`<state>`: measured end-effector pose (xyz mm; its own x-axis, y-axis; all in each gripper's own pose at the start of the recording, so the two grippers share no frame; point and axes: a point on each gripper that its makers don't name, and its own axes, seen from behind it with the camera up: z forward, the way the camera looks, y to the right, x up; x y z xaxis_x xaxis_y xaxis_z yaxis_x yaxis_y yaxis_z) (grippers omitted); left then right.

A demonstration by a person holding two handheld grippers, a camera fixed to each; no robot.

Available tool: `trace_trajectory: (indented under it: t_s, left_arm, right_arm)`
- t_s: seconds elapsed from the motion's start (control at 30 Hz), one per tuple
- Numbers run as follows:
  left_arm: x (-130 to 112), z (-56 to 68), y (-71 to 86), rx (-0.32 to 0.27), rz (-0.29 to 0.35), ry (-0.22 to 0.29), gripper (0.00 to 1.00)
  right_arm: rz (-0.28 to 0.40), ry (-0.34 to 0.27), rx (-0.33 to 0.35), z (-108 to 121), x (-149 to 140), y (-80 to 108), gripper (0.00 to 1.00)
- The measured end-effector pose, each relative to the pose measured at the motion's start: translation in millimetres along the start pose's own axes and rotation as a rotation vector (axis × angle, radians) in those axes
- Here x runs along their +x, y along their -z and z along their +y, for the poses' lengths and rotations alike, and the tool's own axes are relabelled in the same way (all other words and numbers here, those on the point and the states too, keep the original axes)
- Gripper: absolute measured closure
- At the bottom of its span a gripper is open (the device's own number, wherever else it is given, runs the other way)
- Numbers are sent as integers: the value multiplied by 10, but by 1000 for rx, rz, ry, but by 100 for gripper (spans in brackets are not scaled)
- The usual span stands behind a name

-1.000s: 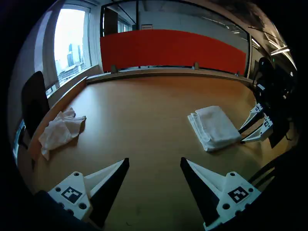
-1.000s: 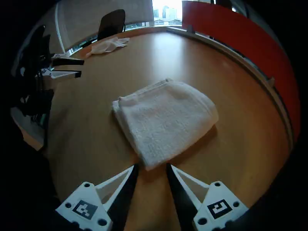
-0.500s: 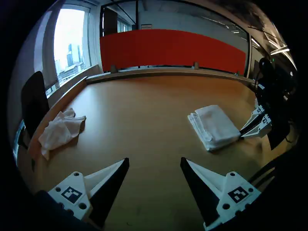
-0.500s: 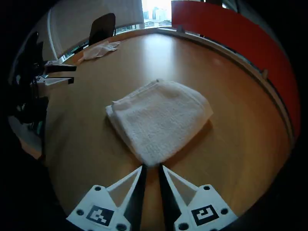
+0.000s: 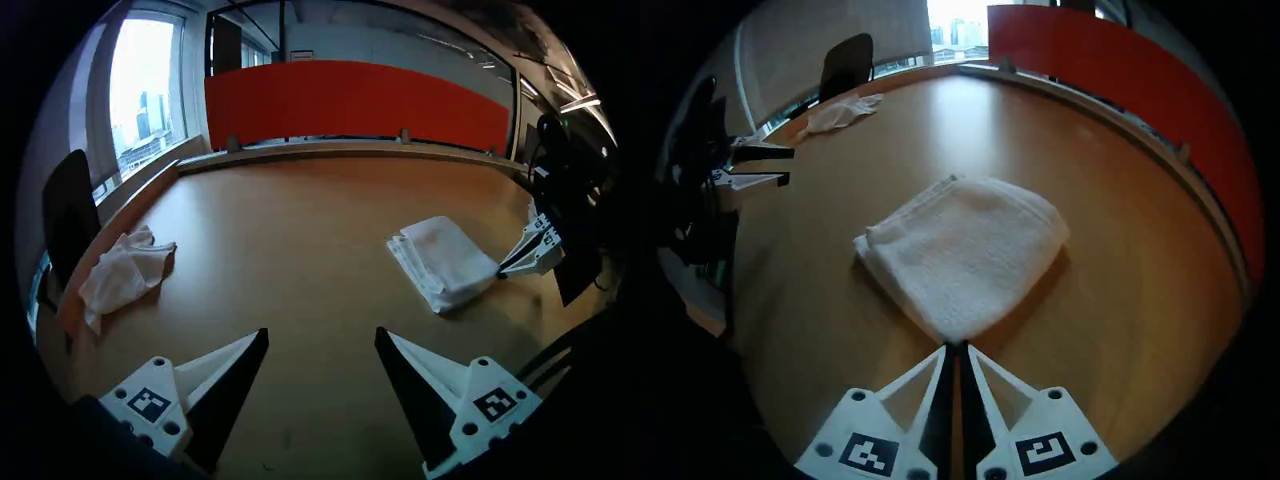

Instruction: Fold towel

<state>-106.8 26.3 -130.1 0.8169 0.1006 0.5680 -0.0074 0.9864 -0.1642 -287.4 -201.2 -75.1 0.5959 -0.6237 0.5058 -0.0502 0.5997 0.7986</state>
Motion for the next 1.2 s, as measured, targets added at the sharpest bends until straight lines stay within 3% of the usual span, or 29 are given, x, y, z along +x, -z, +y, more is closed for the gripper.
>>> trace_trajectory:
  t_s: [0.3, 0.67, 1.2]
  left_arm:
    - [-11, 10, 8, -4, 0, -6, 1]
    - [25, 49, 27, -17, 11, -12, 1]
    - [164, 57, 49, -32, 40, -25, 1]
  right_arm:
    - [32, 8, -2, 39, 246, 87, 96]
    - [90, 46, 1, 106, 766, 256, 96]
    - [185, 93, -19, 243, 1598, 681, 96]
